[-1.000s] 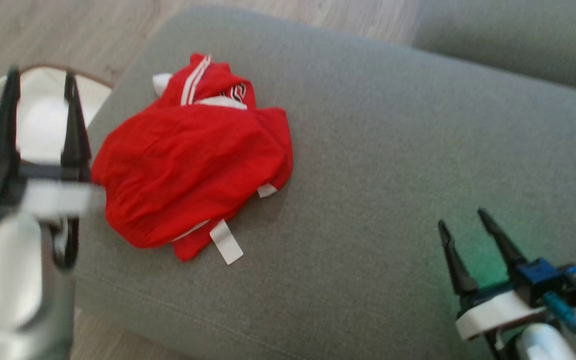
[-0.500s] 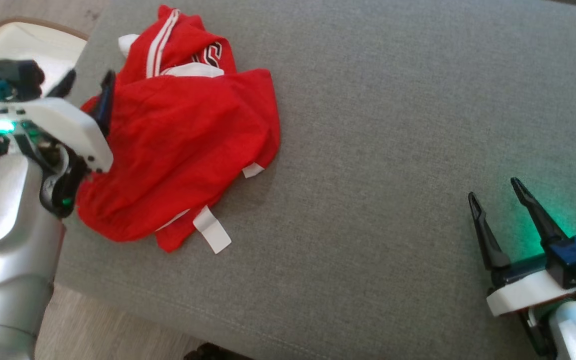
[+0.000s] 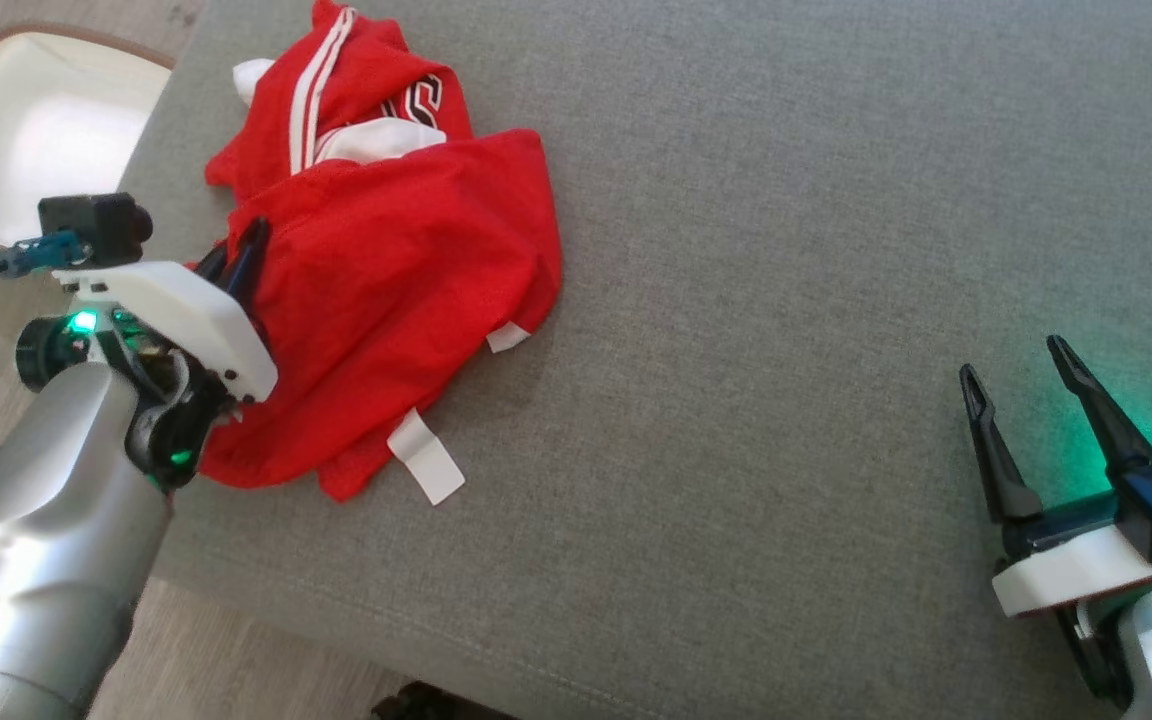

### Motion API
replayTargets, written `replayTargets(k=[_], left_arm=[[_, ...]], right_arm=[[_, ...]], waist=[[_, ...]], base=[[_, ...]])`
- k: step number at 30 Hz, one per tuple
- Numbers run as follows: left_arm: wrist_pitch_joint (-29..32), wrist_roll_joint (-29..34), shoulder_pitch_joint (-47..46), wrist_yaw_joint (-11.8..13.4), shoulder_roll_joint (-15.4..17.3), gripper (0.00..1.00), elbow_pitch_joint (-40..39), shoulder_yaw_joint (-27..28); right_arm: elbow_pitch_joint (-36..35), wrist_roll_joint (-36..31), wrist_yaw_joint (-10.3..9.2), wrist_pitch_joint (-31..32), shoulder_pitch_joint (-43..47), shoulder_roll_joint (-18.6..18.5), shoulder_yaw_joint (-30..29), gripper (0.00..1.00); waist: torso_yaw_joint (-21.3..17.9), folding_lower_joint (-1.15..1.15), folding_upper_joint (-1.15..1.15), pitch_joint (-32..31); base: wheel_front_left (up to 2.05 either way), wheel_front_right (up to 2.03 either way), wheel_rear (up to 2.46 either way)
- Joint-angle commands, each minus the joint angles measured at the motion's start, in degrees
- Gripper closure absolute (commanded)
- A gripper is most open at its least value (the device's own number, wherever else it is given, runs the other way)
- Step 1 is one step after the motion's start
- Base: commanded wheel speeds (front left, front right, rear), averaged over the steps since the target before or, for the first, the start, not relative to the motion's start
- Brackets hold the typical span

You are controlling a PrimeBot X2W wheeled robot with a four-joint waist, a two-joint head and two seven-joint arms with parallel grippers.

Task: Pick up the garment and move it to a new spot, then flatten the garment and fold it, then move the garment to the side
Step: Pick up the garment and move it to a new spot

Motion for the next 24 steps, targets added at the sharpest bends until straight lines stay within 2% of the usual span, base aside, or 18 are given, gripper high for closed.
replayTargets(k=[1, 7, 13, 20, 21, 24], left_arm=[[-0.87, -0.39, -2.14, 0.09, 4.06, 1.0, -1.52, 1.62], [-5.3, -2.56, -5.53, 0.09, 8.39, 1.0, -6.11, -4.44], [-8.77, -2.1, -10.54, 0.09, 13.7, 1.0, -11.76, -9.55], [-9.16, -1.18, -15.96, 0.09, 19.55, 1.0, -19.03, -13.93], [-8.94, -0.93, -16.89, 0.09, 20.9, 1.0, -20.79, -14.58], [-8.48, -0.89, -17.68, 0.09, 22.24, 1.0, -23.08, -15.1]], right_arm=[[-1.47, 0.06, -0.04, -0.62, -0.5, -0.65, 1.04, 0.0], [-0.46, 0.52, -0.04, -0.62, -1.34, 1.63, 2.35, 0.0], [1.07, 1.29, -0.04, -0.62, -1.7, 6.2, 3.85, 0.0], [1.78, 2.05, -0.04, -0.62, -0.84, 10.72, 3.91, 0.0], [1.83, 2.19, -0.04, -0.62, -0.38, 11.58, 3.6, 0.0], [1.59, 2.4, -0.04, -0.62, 0.15, 12.55, 3.23, 0.0]], waist=[[0.21, 0.0, 0.0, -0.48], [-0.46, 0.0, 0.0, -4.13], [-4.13, 0.0, 0.0, -10.46], [-13.72, 0.0, 0.0, -17.34], [-17.27, 0.0, 0.0, -18.8], [-22.49, 0.0, 0.0, -19.97]], base=[[0.0, 0.0, 0.0], [0.0, 0.0, 0.0], [0.0, 0.0, 0.0], [0.0, 0.0, 0.0], [0.0, 0.0, 0.0], [0.0, 0.0, 0.0]])
